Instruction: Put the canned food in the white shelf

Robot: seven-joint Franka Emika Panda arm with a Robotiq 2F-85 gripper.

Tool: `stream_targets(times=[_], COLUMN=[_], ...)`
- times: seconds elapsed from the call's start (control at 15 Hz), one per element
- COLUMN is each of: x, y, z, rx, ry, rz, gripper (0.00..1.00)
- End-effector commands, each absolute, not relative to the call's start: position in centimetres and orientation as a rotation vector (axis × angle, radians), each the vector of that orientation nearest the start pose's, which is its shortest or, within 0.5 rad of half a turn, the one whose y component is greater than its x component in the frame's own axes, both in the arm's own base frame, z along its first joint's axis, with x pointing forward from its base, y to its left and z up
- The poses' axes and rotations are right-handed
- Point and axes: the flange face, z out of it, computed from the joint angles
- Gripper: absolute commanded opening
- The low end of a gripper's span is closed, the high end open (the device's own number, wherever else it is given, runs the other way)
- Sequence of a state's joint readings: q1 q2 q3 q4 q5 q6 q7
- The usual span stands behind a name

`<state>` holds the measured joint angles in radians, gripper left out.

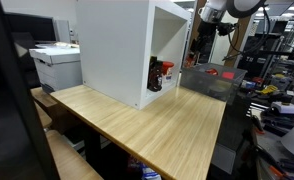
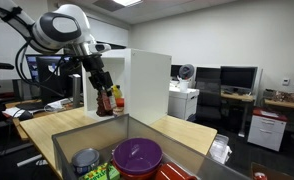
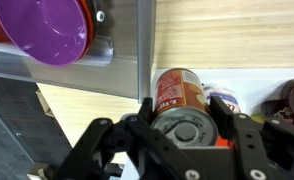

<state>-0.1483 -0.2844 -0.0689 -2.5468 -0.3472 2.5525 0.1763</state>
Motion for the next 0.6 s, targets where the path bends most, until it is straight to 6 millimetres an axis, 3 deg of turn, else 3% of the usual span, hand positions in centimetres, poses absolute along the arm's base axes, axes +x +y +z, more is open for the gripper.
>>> stream_targets(times=[0.0, 0.53], x=[44.6, 45.6], y=[-9.0, -8.3], z=[39.3, 38.1], rx=[-3.319, -3.318], ry=[0.156, 0.117], rz=[-0.505, -0.557], gripper=[0.34, 0.34])
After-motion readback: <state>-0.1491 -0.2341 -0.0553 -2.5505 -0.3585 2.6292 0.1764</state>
